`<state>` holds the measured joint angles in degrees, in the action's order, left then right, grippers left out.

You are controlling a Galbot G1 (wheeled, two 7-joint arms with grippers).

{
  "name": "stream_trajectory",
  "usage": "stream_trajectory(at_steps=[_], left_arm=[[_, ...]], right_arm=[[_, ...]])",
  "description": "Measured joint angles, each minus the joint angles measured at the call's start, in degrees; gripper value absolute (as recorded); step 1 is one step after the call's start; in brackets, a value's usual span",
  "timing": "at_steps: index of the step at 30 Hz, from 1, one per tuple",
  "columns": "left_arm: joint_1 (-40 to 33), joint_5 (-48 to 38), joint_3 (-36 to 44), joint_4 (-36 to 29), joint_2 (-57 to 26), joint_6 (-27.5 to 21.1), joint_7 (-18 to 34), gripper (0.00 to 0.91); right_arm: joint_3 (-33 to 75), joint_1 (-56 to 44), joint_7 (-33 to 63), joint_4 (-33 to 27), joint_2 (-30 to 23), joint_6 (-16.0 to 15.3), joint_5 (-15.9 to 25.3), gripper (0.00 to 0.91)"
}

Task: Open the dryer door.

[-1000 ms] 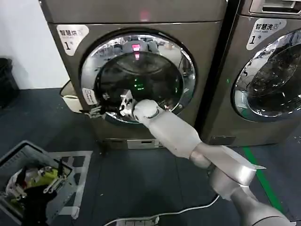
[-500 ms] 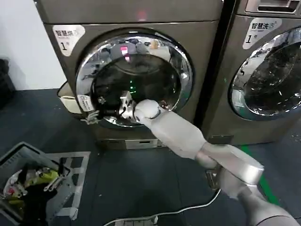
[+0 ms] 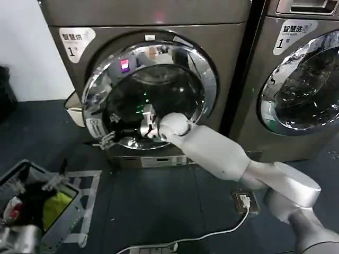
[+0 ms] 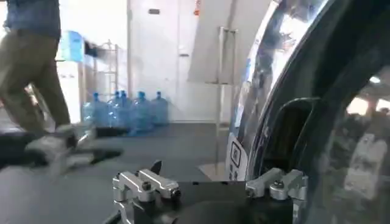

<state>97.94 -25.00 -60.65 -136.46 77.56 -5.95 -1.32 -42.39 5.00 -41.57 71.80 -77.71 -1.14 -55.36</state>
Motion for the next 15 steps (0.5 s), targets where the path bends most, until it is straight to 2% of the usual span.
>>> stream_trajectory(at_steps=[9, 15], left_arm=[[-5.8, -5.8, -2.0, 8.6, -10.8, 4.8, -11.1, 0.907], [-9.9, -9.6, -0.7, 15.1, -17.0, 5.2, -16.7, 0.907]], right_arm=[[-4.1, 0.8, -6.6, 5.6, 5.9, 2.9, -4.6, 0.907], [-5.6, 1.2, -11.5, 8.5, 9.9, 3.3, -5.8, 0.907]])
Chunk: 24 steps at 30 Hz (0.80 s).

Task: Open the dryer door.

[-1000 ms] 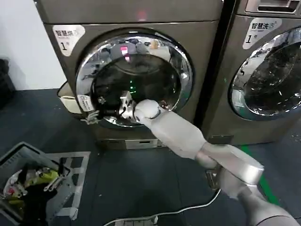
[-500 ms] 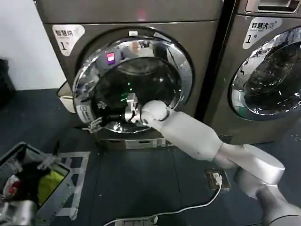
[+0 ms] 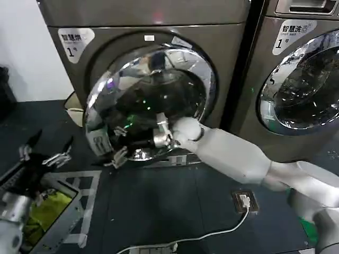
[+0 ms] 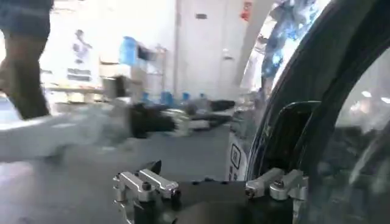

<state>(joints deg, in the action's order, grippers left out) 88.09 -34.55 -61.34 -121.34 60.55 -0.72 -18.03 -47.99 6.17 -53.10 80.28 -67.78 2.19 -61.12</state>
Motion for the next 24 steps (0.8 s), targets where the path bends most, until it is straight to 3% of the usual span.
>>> stream_trajectory(at_steps=[10, 24], left_arm=[[-7.3, -5.7, 4.9, 8.2, -9.6, -2.2, -7.0, 0.907], [-10.1, -5.1, 16.2, 13.5, -22.0, 2.6, -15.8, 0.907]], right_arm=[[-1.0, 0.7, -10.1, 4.4, 6.1, 1.1, -1.9, 0.907], [-1.2, -0.3, -20.0, 10.9, 16.8, 2.0, -2.1, 0.907]])
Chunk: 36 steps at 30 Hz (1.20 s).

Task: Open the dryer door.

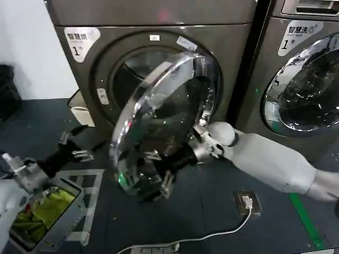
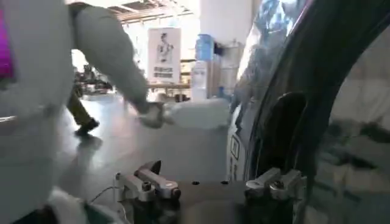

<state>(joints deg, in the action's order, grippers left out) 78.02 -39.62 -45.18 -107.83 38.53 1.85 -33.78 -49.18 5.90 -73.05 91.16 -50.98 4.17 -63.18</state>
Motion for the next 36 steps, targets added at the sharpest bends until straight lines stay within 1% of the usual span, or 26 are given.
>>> stream_trajectory(at_steps=[5, 10, 16, 21, 24, 27, 31, 36], left_arm=[[-1.8, 0.3, 4.4, 1.5, -3.6, 2.5, -2.0, 0.907], [-3.8, 0.8, 8.9, 1.1, -5.4, 4.6, -2.9, 0.907], [-6.5, 5.7, 14.5, -0.4, -5.7, 7.5, -4.1, 0.907], [-9.5, 8.4, 19.9, -2.0, -5.3, 8.7, -4.2, 0.907], [-11.6, 8.5, 23.2, -3.2, -4.7, 8.7, -3.9, 0.907], [-14.1, 8.4, 26.3, -3.9, -4.1, 8.6, -3.5, 0.907], [-18.0, 8.6, 30.2, -4.6, -3.3, 8.3, -3.2, 0.907], [-22.2, 9.7, 34.9, -5.6, -2.1, 8.3, -3.0, 0.907]], right_arm=[[-0.2, -0.5, -1.4, 2.8, 4.9, 0.5, 0.0, 0.907], [0.2, -1.4, -2.4, 5.4, 9.5, 1.1, 0.0, 0.907], [1.6, -3.3, -2.7, 9.3, 15.6, 1.8, -0.1, 0.907], [5.9, -7.0, -3.6, 12.5, 21.9, 2.1, -0.3, 0.907], [10.5, -11.5, -4.0, 14.4, 26.3, 2.7, -0.2, 0.907], [15.8, -17.0, -3.5, 15.2, 30.5, 4.2, -0.2, 0.907], [23.9, -24.6, -0.7, 14.5, 35.8, 7.1, -2.3, 0.907], [35.7, -35.2, 1.2, 9.7, 41.0, 10.7, -2.4, 0.907]])
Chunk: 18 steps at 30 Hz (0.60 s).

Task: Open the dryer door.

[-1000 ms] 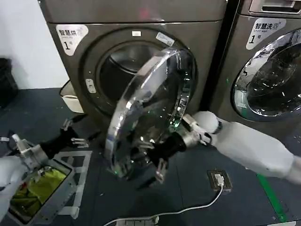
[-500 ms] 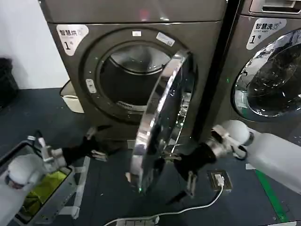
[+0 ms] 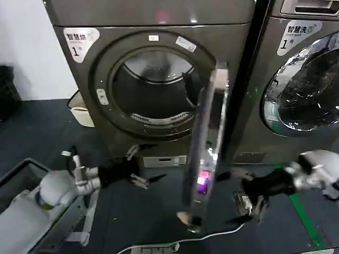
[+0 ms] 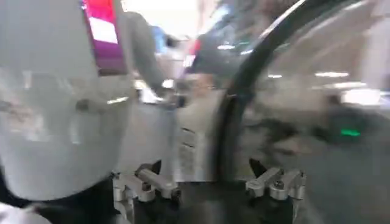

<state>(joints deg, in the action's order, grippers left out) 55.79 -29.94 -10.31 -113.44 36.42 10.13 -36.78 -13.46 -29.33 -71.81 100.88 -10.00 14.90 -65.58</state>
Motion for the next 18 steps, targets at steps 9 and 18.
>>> stream_trajectory(at_steps=[9, 18], left_arm=[[-5.8, 2.1, 7.2, -0.8, 3.4, 0.0, 0.6, 0.907], [-11.7, 2.9, 13.3, 0.2, 7.9, -0.2, 1.1, 0.907]], right_arm=[[12.2, -11.1, 10.3, -14.5, 3.8, 6.0, 2.8, 0.907], [15.8, -12.7, 21.7, -33.6, 3.3, 8.3, 8.7, 0.907]])
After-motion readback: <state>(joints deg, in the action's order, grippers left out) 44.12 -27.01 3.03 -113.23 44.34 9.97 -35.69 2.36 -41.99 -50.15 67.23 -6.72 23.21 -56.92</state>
